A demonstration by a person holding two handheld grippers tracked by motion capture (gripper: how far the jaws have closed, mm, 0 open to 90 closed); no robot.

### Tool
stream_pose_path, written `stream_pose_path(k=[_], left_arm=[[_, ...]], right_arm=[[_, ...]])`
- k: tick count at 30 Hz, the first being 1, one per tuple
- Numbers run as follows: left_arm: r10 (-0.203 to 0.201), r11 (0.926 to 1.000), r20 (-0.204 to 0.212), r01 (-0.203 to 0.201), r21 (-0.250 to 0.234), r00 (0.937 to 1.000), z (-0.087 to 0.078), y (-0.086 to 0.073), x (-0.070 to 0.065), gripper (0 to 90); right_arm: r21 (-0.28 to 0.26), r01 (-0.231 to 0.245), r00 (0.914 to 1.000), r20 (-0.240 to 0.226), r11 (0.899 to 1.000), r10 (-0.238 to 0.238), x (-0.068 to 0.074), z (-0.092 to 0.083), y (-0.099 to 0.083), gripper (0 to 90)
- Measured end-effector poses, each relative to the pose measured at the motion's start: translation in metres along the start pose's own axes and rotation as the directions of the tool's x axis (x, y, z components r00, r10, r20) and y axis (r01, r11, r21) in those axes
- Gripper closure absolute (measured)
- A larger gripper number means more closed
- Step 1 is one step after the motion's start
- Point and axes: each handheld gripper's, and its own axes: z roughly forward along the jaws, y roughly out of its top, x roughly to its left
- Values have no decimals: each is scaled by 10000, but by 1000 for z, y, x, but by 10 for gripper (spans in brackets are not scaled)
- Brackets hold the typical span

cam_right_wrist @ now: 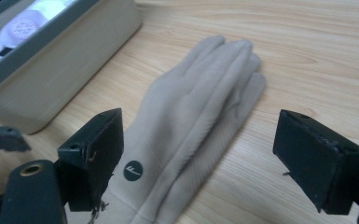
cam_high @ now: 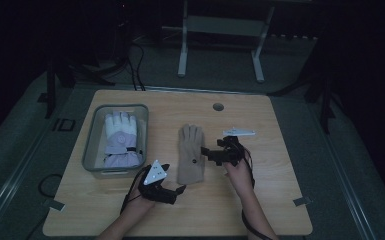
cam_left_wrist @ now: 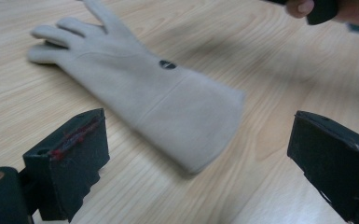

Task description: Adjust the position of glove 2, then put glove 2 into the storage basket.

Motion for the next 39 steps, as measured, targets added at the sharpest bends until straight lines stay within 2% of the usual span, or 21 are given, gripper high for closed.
stream_pose_path(k=[1,2,3,6,10,11,12,15,17,19,20,23,27,28,30,33,34,36,37,38,39], left_arm=[[-164,9990,-83,167,408,9998,4,7,-2,54],[-64,9980,-81,69,621,9999,6,10,-2,54],[87,9975,22,-88,700,10000,7,12,-2,54],[875,9909,226,-893,1003,9959,14,18,-4,95],[1721,9723,388,-1761,1536,9843,28,25,-10,106],[1721,9723,388,-1761,1536,9843,28,25,-10,112],[2038,9600,549,-2106,1844,9775,35,28,-10,121],[2385,9410,916,-2534,2244,9668,45,31,-11,149],[2667,9221,1117,-2872,2594,9573,51,33,-12,176],[2732,9135,1242,-2977,2771,9539,57,32,-12,214],[2714,9096,1337,-2994,2881,9531,60,31,-12,236],[2572,9100,1336,-2864,2997,9571,64,29,-9,296],[2656,9068,1148,-2885,3075,9572,65,27,-10,334],[2661,9066,1137,-2886,3079,9572,66,27,-10,335],[2692,9073,908,-2841,3101,9588,65,27,-10,377],[2719,9050,798,-2830,3177,9590,65,28,-9,446],[2775,9036,745,-2866,3186,9578,65,28,-10,486],[3145,8923,713,-3204,3179,9466,64,28,-13,582],[3145,8923,713,-3204,3179,9466,64,28,-13,637],[3425,8824,581,-3422,3230,9377,64,28,-17,690],[3459,8821,588,-3459,3198,9364,63,29,-18,736]], right_arm=[[66,-65,9999,-125,10000,66,0,0,2,118],[3,-20,9991,-419,10000,20,-1,0,4,107],[-2,55,9992,-394,10000,-55,0,2,7,107],[414,-212,9982,-544,9989,235,-2,13,15,126],[698,-508,9983,-252,9963,527,-8,33,26,134],[763,-576,9980,-200,9954,593,-10,39,28,139],[899,-663,9977,-75,9937,673,-12,45,30,152],[1299,-781,9967,306,9885,747,-18,63,33,168],[1608,-1049,9945,241,9814,1024,-22,75,31,167],[1875,-1116,9936,389,9759,1061,-23,83,28,167],[1990,-1166,9932,166,9730,1156,-24,87,26,166],[2222,-1160,9932,242,9681,1135,-23,93,21,205],[2433,-801,9968,159,9666,786,-20,94,23,413],[2511,-777,9968,2,9648,803,-21,94,23,494],[2585,-939,9945,-205,9614,1027,-22,93,23,555],[2570,-1032,9931,-266,9609,1138,-23,93,23,592],[2561,-995,9938,-229,9615,1089,-22,92,22,600],[2555,-922,9949,-155,9624,995,-20,92,23,610],[2555,-922,9949,-155,9624,995,-20,92,23,610],[2551,-850,9957,-129,9632,913,-19,92,24,621],[2531,-821,9961,-117,9640,879,-18,92,24,628]])
